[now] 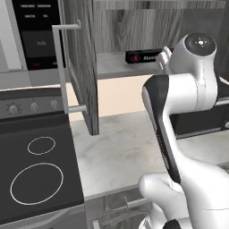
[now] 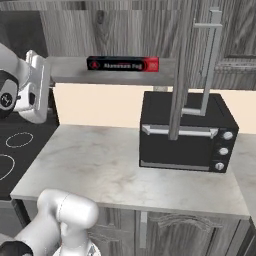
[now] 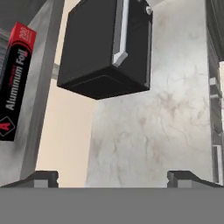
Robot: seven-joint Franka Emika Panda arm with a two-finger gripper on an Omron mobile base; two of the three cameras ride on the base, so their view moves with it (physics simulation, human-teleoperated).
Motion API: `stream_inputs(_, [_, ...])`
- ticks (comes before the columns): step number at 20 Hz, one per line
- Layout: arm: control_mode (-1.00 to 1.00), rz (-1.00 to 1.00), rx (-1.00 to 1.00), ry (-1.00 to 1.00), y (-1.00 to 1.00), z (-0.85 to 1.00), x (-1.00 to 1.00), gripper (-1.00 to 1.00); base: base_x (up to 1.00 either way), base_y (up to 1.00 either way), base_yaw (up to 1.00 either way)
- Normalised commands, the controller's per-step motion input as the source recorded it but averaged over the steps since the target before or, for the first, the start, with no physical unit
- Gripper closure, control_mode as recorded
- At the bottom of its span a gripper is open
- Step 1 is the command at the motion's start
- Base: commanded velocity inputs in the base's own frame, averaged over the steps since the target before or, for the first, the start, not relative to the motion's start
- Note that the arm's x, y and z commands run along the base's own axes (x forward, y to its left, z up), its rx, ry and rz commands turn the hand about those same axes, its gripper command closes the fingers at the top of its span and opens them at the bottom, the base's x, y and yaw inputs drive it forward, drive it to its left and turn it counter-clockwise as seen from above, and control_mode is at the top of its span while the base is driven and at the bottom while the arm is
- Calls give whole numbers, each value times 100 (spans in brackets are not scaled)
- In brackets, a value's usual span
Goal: Retrieve the tupperware and aluminum foil from the cabinet and place them on the dining counter near the plate with eggplant and lime to prepare for storing leftovers.
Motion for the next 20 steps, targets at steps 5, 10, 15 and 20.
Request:
stream_inputs(5, [-100, 0, -10, 3, -40, -4, 52, -100, 0, 0, 0])
stream_inputs(10, [-100, 0, -26, 1, -3, 3, 48, -100, 0, 0, 0])
stream_inputs(15, [-100, 0, -25, 1, 0, 0, 61, -100, 0, 0, 0])
stream_inputs(20, [-100, 0, -10, 0, 0, 12, 61, -100, 0, 0, 0])
